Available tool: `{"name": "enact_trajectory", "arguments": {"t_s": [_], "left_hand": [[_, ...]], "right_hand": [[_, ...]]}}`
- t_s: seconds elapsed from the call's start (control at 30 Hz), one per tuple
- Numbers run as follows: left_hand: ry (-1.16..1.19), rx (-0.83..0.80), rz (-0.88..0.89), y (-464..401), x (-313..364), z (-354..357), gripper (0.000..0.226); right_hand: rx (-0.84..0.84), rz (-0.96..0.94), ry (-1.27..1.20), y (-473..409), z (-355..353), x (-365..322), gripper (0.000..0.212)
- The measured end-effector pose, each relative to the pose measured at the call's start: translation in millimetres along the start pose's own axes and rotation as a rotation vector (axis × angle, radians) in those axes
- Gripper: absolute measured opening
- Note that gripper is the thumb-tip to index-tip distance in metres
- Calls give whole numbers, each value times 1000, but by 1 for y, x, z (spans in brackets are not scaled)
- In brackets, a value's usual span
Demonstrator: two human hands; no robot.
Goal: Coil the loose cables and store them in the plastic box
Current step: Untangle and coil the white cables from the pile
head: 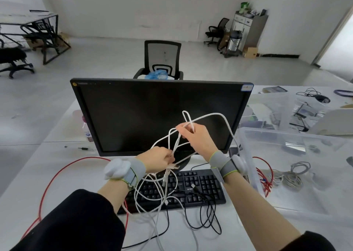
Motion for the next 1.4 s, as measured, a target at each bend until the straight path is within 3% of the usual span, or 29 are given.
{"name": "enact_trajectory", "arguments": {"t_s": [0.1,0.2,0.3,0.53,0.7,0.97,1.03,1.2,1.4], "left_hand": [[128,68,56,-2,1,2,32],[469,137,102,1,-5,4,17],[751,104,75,5,-10,7,8],[698,-44,69,11,-12,22,10],[827,-51,73,14,-15,31,21],[646,92,6,2,-21,41,51],[686,61,8,3,-20,43,48],[1236,-218,32,10,-24,52,17],[954,-365,19,11,-24,48,10]], "right_hand": [[95,11,-106,-1,-4,5,21],[218,22,-116,-1,-12,13,25],[289,-7,-159,5,-13,22,25],[272,-19,-223,14,-2,37,25],[297,30,-239,19,1,52,27],[237,104,-374,30,7,59,25],[268,107,-400,31,6,60,25],[365,132,-459,33,-5,69,22],[444,128,-446,29,-13,70,26]]}}
Point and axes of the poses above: each hand's wrist, its own y-axis away from the middle knuckle, its own z-axis out of the palm, x = y × z, the point moved 3 cm from there along -y, towards the middle knuckle, and after that the axes turned 2 degrees about -x, right-handed, at the moved point
